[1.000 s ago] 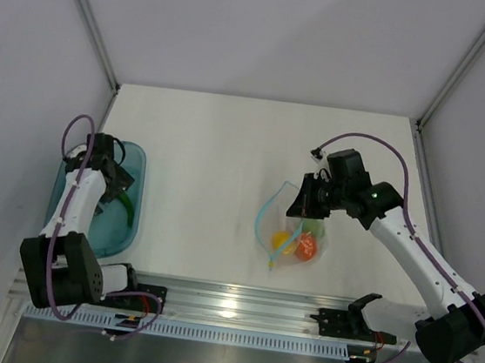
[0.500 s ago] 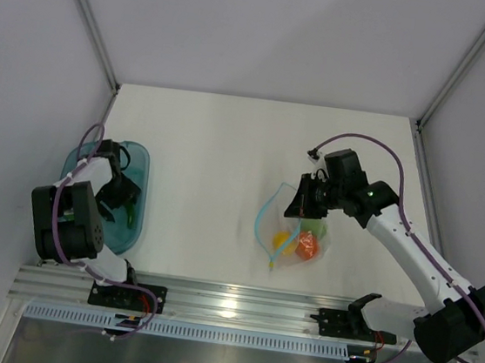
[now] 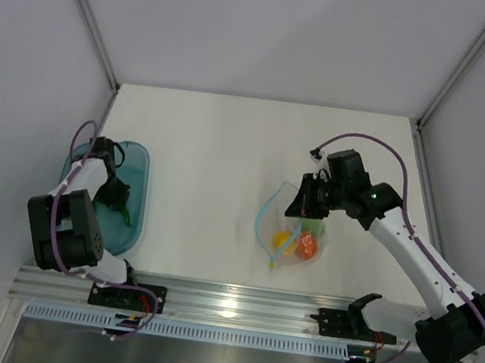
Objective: Place the food in the zip-top bag and seal the zipper
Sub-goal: Pick up the fake vegetable from the bin, then place the fake vegetable in the zipper food storage bag.
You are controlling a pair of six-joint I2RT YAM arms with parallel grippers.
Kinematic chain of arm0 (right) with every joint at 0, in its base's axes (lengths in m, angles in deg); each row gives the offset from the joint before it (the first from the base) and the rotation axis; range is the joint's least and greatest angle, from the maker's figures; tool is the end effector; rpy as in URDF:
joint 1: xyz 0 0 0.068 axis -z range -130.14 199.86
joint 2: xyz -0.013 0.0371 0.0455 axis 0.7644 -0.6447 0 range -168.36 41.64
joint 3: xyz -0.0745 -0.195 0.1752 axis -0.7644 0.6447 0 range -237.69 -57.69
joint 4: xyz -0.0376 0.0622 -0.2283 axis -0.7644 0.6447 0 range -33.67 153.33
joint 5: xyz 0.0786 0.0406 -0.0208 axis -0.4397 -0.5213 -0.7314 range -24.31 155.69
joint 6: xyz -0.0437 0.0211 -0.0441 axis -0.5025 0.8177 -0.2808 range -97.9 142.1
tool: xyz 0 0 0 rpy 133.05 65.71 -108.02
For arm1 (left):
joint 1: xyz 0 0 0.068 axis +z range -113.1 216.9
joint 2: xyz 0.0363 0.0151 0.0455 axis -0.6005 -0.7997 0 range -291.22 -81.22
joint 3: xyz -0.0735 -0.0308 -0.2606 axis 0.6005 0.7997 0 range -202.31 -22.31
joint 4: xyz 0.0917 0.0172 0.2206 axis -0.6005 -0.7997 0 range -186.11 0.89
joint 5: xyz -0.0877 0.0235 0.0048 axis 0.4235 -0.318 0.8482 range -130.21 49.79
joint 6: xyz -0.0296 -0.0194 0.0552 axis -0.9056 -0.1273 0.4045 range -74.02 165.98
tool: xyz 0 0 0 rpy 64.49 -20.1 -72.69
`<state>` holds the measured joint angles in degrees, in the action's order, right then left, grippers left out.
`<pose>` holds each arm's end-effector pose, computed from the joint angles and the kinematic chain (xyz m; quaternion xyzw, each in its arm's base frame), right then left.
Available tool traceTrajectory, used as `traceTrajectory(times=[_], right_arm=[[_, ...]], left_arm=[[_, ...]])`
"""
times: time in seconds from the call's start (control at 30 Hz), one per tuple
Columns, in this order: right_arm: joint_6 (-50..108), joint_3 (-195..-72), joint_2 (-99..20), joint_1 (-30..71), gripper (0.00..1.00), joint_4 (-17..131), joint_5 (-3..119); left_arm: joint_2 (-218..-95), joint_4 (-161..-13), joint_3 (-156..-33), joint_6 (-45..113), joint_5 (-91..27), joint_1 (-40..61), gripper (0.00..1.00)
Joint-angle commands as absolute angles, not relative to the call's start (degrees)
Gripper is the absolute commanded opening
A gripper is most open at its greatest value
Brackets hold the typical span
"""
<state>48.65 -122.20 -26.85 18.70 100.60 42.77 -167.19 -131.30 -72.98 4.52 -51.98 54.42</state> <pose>0.1859 0.1358 0.3127 -0.1075 0.9122 0.3311 0.2163 0.2294 0.0835 0.1760 -0.4964 0.8552 0.0772 0.1272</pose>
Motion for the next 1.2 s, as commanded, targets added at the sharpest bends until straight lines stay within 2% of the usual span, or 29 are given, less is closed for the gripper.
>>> traceTrajectory(times=[0.0, 0.07, 0.1, 0.13, 0.27, 0.4, 0.77, 0.93, 1.17], right_arm=[[49.61, -122.20, -25.34, 18.39, 0.00, 99.66, 42.92], [49.70, -122.20, -25.51, 18.31, 0.00, 99.57, 42.92], [49.79, -122.29, -25.69, 18.31, 0.00, 99.57, 43.01], [49.87, -122.46, -25.86, 18.39, 0.00, 99.57, 43.27], [49.96, -123.34, -27.09, 18.39, 0.00, 99.66, 43.97], [49.70, -124.66, -28.85, 18.48, 0.00, 100.36, 44.85], [49.44, -126.07, -29.91, 19.01, 0.00, 101.86, 46.70], [49.52, -126.16, -30.43, 19.01, 0.00, 101.77, 46.88], [49.26, -126.42, -31.40, 18.74, 0.00, 101.59, 47.32]], left_arm=[[-161.21, -132.00, -73.90, 5.90, -51.99, 55.01, 0.24], [-157.10, -132.70, -74.51, 7.12, -51.20, 54.92, 0.12], [-155.41, -133.23, -74.86, 7.48, -51.02, 55.01, 0.02], [-152.00, -134.10, -75.65, 7.83, -50.85, 54.75, 0.01], [-142.60, -134.46, -76.45, 11.07, -45.33, 54.31, 0.01], [-134.84, -132.27, -75.49, 14.59, -31.89, 51.85, 0.01], [-133.34, -121.11, -71.62, 17.24, 2.04, 25.94, 0.01], [-134.21, -118.56, -72.23, 18.38, 4.78, 14.26, 0.01], [-137.90, -117.85, -75.04, 17.67, 8.57, 4.57, 0.01]])
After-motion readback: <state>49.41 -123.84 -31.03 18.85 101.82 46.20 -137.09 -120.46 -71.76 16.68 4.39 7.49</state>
